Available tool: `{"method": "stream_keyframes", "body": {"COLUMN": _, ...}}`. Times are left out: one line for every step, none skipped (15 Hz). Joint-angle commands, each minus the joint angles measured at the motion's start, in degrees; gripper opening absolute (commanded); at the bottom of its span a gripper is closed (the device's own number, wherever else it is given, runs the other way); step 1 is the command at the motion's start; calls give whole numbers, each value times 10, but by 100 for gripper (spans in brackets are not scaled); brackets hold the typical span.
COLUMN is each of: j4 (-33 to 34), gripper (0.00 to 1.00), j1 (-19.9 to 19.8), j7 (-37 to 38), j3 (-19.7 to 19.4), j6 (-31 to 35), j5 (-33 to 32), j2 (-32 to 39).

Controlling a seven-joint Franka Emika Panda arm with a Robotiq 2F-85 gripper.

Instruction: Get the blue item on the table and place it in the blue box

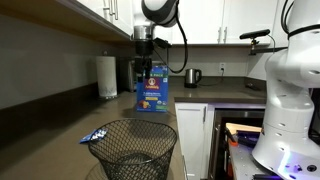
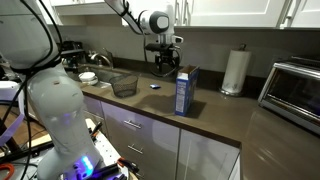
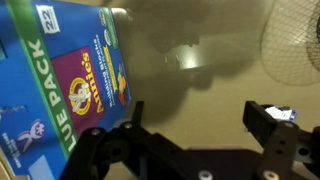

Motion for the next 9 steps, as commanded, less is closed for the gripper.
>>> {"method": "stream_keyframes", "body": {"j4": 1, "gripper": 100, "j1": -6, "j7": 0, "j3": 6, "j6": -2, "j5": 1, "j2": -1}}
{"method": "stream_keyframes", "body": {"j4": 1, "gripper": 100, "j1": -6, "j7": 0, "j3": 6, "j6": -2, "j5": 1, "j2": -1}}
{"method": "stream_keyframes", "body": {"j4": 2, "gripper": 100, "j1": -5, "j7": 2, "j3": 7, "j6": 0, "j5": 0, "j2": 1}}
{"method": "stream_keyframes", "body": {"j4": 4, "gripper": 100, "j1": -3, "j7": 7, "j3": 10, "j6": 6, "j5": -5, "j2": 10}}
{"method": "stream_keyframes", "body": {"j4": 7, "gripper": 100, "j1": -1, "j7": 11, "j3": 14, "j6": 8, "j5": -9, "j2": 19}}
{"method": "stream_keyframes", "body": {"j4": 8, "gripper": 100, "j1": 3, "j7": 10, "j3": 19, "j6": 9, "j5": -10, "j2": 25}}
{"method": "stream_keyframes", "body": {"j4": 9, "gripper": 100, "j1": 5, "j7": 9, "j3": 24, "j6": 10, "j5": -11, "j2": 32}}
{"method": "stream_keyframes", "body": {"j4": 13, "gripper": 100, "j1": 9, "j7": 6, "j3": 30, "j6": 9, "j5": -8, "j2": 43}}
{"method": "stream_keyframes", "body": {"j4": 16, "gripper": 100, "j1": 12, "j7": 1, "j3": 35, "j6": 6, "j5": -5, "j2": 50}}
